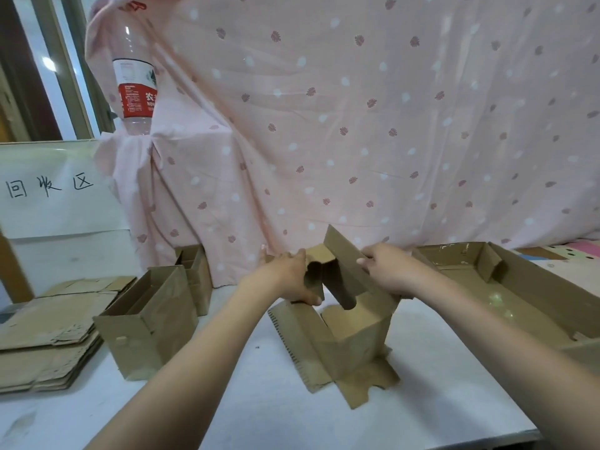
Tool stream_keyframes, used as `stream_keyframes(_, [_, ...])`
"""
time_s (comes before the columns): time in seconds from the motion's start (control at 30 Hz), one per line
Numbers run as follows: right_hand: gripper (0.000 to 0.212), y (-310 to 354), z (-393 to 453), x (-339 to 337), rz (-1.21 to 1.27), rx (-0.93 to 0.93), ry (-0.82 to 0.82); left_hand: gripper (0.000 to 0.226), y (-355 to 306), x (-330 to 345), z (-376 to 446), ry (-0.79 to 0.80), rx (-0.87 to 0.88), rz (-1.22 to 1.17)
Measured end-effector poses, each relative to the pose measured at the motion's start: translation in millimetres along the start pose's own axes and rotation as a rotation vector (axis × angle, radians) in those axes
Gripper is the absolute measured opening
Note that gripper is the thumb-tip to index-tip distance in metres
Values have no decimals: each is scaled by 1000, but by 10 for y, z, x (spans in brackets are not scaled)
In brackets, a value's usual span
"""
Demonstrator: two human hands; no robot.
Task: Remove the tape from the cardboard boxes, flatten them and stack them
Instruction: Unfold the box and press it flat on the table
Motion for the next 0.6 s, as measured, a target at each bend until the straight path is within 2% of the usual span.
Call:
stream_keyframes(0.07, [39,87,38,7,-94,-90,-57,86,-3,-32,28,15,-110,-10])
stream_keyframes(0.13, [35,142,25,27,-166,-170,-115,60,37,-48,59,-11,-179,-44])
stream_keyframes(0.23, [31,187,-54,-3,-300,-225,-270,19,91,-14,1,-21,-214,-106])
stream_keyframes(0.27, [30,185,-89,-8,-309,-216,-321,16,93,10,-50,-2,-215,-123])
stream_keyframes(0.3, [34,154,-115,17,-295,-182,-350,20,93,53,-88,29,-222,-156])
stream_keyframes(0.4, [89,-38,-200,116,-101,1,-364,33,111,157,-160,100,-244,-257])
stream_keyframes(0.43, [98,-133,-215,152,2,70,-339,39,125,178,-174,114,-258,-286])
stream_keyframes(0.5, [102,-304,-204,269,134,211,-214,49,147,194,-217,141,-293,-347])
stream_keyframes(0.6, [104,-390,-186,448,148,310,-31,53,143,191,-256,149,-326,-553])
Point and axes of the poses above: each hand's wrist, its own z-axis towards the middle knuckle, its own x-axis out of the palm, y = z × x, the point moved 8 cm from there along z, towards the middle knuckle, and after that the axes turned 1 degree about y, right-handed, at the moved point
